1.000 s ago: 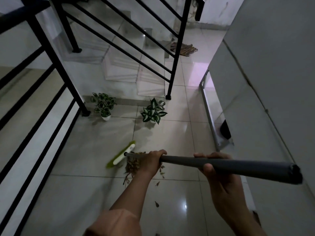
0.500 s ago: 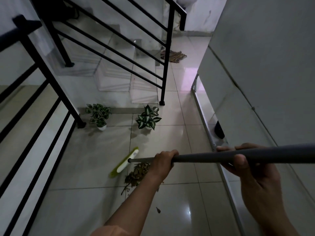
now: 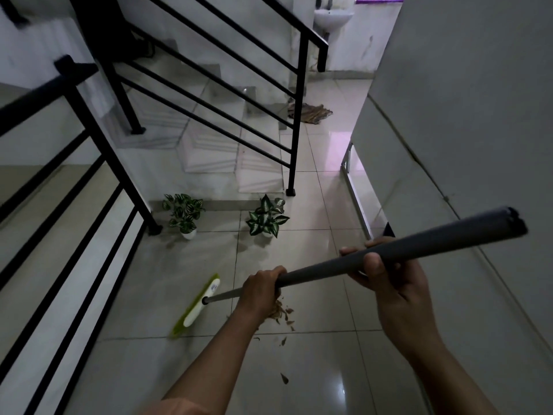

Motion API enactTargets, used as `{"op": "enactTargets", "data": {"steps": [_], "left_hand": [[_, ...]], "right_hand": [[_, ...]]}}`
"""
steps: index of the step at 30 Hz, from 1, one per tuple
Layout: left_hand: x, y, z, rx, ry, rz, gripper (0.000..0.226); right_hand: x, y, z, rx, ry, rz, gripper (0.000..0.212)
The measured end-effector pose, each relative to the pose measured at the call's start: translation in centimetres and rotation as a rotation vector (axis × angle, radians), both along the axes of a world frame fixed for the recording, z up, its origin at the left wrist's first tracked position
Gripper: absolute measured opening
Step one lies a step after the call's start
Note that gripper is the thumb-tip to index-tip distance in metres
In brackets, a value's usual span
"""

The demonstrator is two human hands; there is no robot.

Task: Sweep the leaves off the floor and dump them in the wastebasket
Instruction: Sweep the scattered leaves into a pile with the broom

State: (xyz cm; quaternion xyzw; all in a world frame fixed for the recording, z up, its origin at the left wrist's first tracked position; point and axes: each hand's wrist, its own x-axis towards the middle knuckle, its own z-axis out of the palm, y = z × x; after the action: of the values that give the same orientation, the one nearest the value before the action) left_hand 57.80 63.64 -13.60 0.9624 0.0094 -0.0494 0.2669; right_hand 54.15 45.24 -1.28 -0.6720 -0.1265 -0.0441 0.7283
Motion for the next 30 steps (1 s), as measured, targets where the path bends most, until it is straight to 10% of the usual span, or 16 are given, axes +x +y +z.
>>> {"op": "enactTargets", "data": {"steps": [20, 30], "left_hand": [[-11.1, 1.7, -2.4, -0.09, -0.014, 0.275, 0.039], [-12.4, 4.0, -1.2, -0.158, 0.203, 0.0, 0.046]], "right_hand": [[-3.8, 5.4, -0.5, -0.087, 0.029, 0.132, 0.05], [-6.8, 7.6, -0.1, -0.211, 0.06, 0.005, 0.03]]}}
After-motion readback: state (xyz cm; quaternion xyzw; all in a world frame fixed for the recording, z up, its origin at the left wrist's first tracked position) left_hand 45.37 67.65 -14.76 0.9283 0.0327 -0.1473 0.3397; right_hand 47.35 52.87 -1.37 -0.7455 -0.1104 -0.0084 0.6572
